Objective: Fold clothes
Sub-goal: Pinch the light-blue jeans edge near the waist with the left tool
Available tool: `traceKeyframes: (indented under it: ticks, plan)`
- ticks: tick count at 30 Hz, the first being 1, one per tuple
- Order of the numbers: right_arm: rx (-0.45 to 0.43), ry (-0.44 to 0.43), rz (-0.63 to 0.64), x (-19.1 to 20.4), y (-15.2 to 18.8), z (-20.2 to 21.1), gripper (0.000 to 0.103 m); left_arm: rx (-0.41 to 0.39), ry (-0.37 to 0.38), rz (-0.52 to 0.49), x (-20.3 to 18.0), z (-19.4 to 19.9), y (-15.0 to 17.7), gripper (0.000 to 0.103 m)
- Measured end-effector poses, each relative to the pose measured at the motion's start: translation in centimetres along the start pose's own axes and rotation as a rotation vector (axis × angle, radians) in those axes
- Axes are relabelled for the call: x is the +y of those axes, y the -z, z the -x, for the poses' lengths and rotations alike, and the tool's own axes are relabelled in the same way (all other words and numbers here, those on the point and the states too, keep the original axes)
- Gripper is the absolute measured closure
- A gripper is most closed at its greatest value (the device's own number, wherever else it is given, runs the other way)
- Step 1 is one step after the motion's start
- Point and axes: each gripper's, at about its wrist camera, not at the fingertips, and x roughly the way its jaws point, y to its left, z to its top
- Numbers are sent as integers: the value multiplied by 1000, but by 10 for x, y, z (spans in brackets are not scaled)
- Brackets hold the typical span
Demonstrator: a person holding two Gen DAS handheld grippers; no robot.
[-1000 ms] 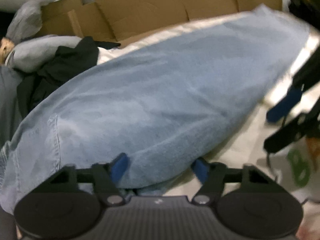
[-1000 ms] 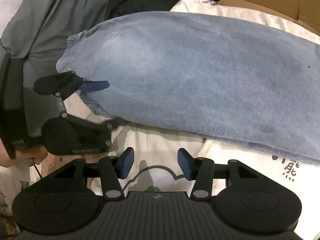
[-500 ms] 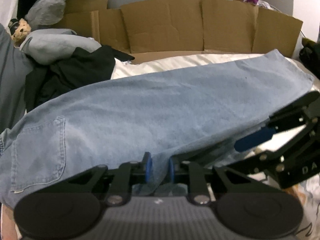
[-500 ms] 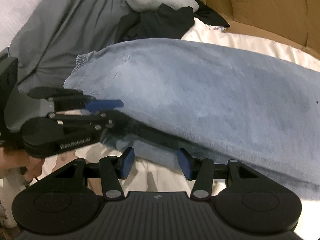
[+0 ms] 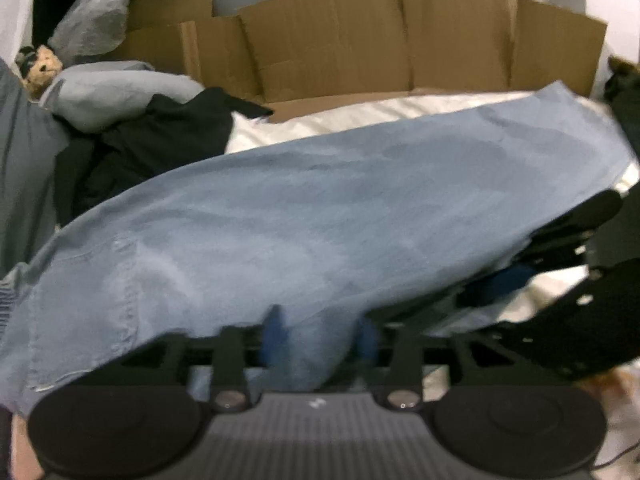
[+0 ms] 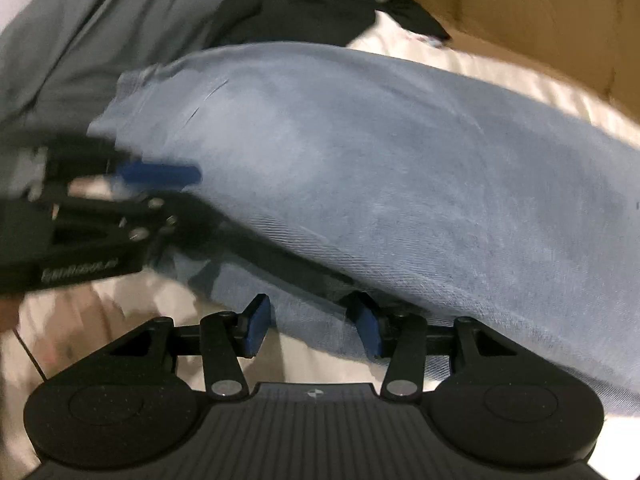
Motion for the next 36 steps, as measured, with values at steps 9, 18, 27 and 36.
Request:
traceKeyframes:
  ticks: [9, 18, 27, 36]
  plan:
    - [47, -61, -8, 5, 6, 7, 51, 103, -126, 18, 4, -7, 27, 26]
    - [14, -40, -129, -27, 12, 29, 53, 152, -218, 199, 13, 6, 39, 25]
    - [-6, -33, -172, -38, 18, 41, 53, 174, -202, 316, 24, -3, 40, 30]
    - [-5, -13, -177, -45, 26, 48, 53, 152, -179, 428, 32, -15, 36, 43]
